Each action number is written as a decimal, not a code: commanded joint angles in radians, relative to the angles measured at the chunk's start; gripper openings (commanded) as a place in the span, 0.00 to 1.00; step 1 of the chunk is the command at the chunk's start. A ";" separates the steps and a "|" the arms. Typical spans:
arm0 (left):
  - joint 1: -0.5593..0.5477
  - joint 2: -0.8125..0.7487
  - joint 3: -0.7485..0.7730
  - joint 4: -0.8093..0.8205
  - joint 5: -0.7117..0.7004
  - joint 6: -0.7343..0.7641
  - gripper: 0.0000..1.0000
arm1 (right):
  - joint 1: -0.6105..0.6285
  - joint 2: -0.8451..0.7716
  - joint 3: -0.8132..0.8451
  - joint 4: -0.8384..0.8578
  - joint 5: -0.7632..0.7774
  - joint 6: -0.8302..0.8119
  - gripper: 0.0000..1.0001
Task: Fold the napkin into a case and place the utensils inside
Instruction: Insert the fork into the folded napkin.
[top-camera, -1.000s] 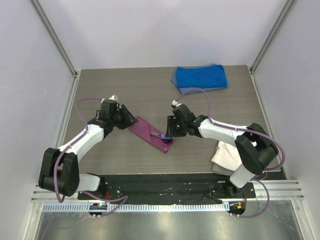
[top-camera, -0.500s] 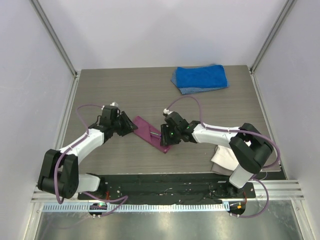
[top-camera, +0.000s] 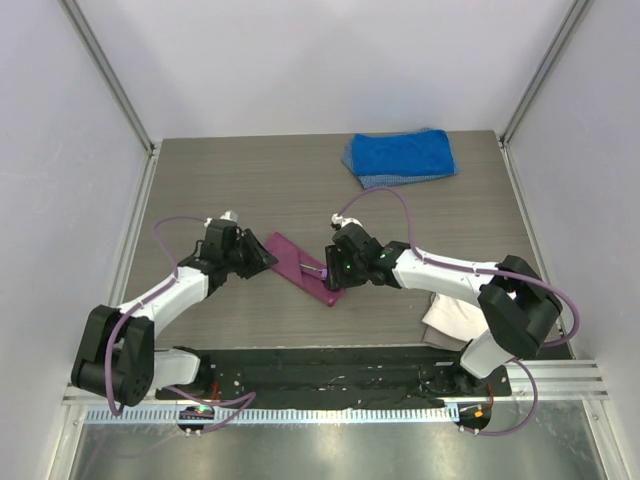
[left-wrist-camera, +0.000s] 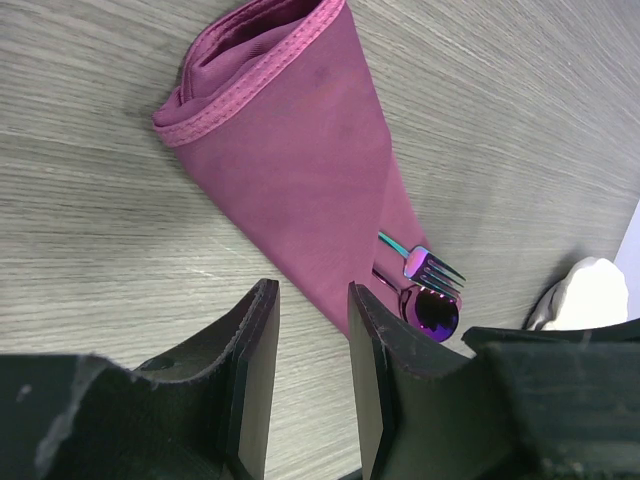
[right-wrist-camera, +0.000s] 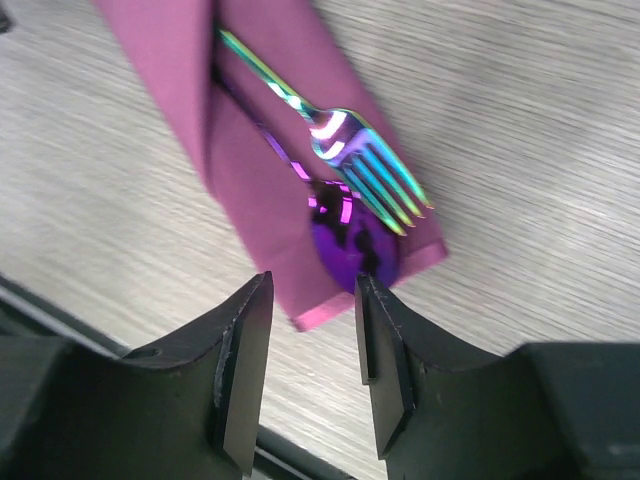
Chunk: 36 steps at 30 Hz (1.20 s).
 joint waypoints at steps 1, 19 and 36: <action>-0.004 0.010 -0.014 0.092 -0.006 -0.011 0.37 | -0.008 0.008 0.039 -0.027 0.078 -0.041 0.47; -0.008 0.016 -0.018 0.112 -0.005 -0.004 0.36 | -0.004 0.047 0.047 0.019 0.024 -0.028 0.38; -0.008 0.031 0.000 0.103 -0.005 0.011 0.36 | -0.134 0.057 0.111 -0.004 -0.060 -0.084 0.49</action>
